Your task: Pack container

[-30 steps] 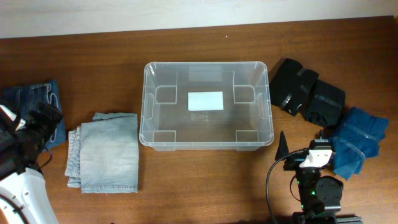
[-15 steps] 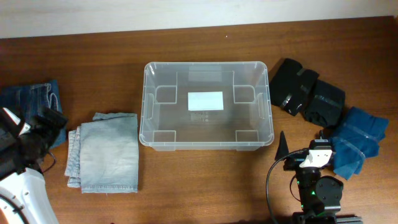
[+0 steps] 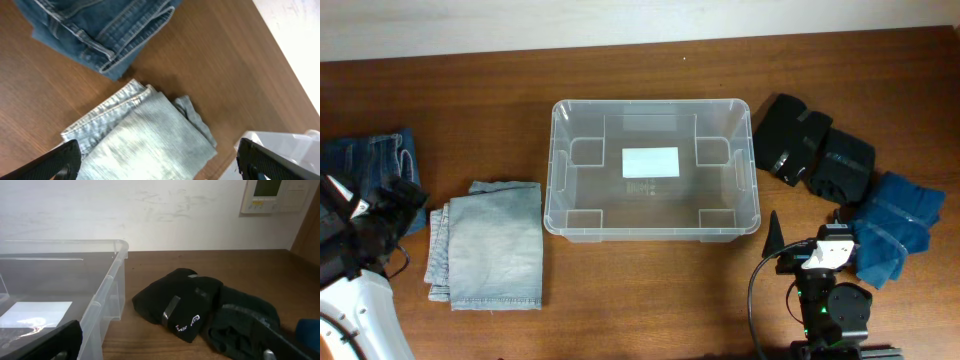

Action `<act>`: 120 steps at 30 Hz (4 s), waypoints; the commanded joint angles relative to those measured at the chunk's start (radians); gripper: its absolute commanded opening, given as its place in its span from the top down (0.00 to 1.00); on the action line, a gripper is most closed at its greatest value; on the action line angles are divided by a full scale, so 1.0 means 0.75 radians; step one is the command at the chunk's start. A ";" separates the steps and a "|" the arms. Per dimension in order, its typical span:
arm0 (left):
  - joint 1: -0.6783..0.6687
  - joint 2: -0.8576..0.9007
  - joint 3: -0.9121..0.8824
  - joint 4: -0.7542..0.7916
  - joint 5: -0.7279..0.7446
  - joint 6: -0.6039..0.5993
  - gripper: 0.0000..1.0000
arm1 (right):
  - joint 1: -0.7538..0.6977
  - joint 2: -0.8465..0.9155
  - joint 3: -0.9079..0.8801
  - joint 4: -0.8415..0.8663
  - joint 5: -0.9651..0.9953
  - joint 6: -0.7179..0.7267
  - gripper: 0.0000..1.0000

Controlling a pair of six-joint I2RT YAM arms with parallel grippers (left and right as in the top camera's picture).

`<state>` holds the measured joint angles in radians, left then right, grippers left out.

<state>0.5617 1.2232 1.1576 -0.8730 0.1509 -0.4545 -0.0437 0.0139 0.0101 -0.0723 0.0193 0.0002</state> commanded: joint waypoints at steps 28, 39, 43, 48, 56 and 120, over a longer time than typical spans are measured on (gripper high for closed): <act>0.005 0.140 0.023 0.249 -0.265 0.185 0.27 | -0.007 -0.009 -0.006 -0.010 0.021 0.007 0.02; -0.001 0.241 0.023 0.115 0.039 0.513 0.20 | -0.007 -0.009 -0.006 -0.010 0.020 0.007 0.02; -0.001 0.302 0.023 0.118 0.039 0.604 0.18 | -0.007 -0.009 -0.006 -0.010 0.021 0.007 0.02; -0.001 0.403 0.023 0.110 0.062 0.613 0.17 | -0.007 -0.009 -0.006 -0.010 0.021 0.007 0.02; -0.001 0.439 0.023 0.100 0.135 0.550 0.01 | -0.007 -0.009 -0.006 -0.010 0.021 0.007 0.02; -0.004 0.928 -0.041 -0.004 0.126 1.166 0.89 | -0.003 -0.009 -0.006 -0.010 0.020 0.007 0.02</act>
<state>0.5640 1.8740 1.1446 -0.8875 0.2035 0.4210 -0.0437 0.0139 0.0101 -0.0723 0.0193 0.0002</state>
